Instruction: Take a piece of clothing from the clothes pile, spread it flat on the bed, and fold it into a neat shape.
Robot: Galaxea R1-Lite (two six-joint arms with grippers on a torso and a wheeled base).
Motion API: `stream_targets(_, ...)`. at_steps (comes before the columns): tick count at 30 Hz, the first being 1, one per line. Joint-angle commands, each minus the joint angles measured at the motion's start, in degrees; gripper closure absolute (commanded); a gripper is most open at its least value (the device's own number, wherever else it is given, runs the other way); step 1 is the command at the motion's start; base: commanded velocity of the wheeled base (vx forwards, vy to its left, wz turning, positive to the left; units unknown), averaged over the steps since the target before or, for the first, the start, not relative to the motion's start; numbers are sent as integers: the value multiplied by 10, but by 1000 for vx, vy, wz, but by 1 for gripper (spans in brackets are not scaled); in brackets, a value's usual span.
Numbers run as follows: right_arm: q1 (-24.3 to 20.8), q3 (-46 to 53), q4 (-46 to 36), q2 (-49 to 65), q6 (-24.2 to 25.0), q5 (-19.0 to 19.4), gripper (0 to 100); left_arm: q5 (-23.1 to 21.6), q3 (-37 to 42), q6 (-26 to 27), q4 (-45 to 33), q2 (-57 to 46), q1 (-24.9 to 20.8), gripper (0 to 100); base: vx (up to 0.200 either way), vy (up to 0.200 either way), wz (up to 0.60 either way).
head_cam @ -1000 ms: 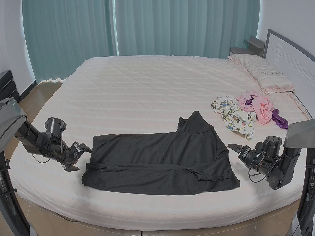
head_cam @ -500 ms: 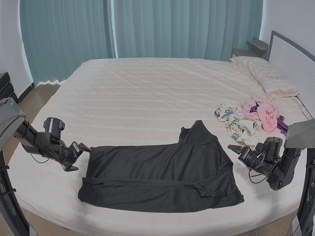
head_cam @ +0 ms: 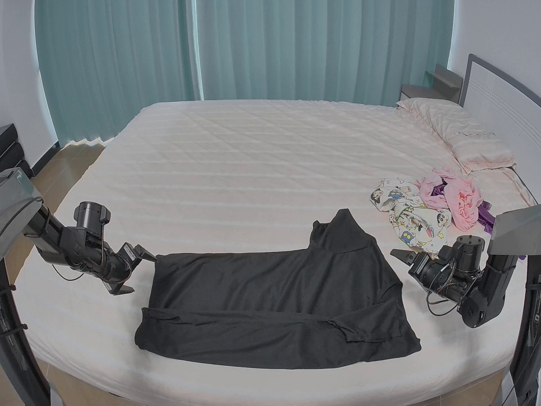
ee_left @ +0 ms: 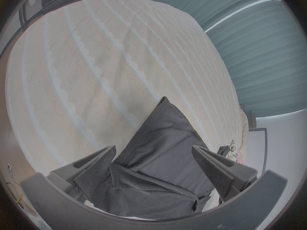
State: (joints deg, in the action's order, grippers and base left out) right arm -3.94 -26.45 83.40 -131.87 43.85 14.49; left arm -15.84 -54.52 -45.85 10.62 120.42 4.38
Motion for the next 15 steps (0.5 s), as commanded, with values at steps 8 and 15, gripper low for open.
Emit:
stream_targets(8,-1,0,0,0,0,0,0,0,-3,-1,2,1,1,0,0,0,0)
stream_targets(15,-2,0,-1,0,-1,0,0,6,-14,2,10,1,0,0,0,0,0)
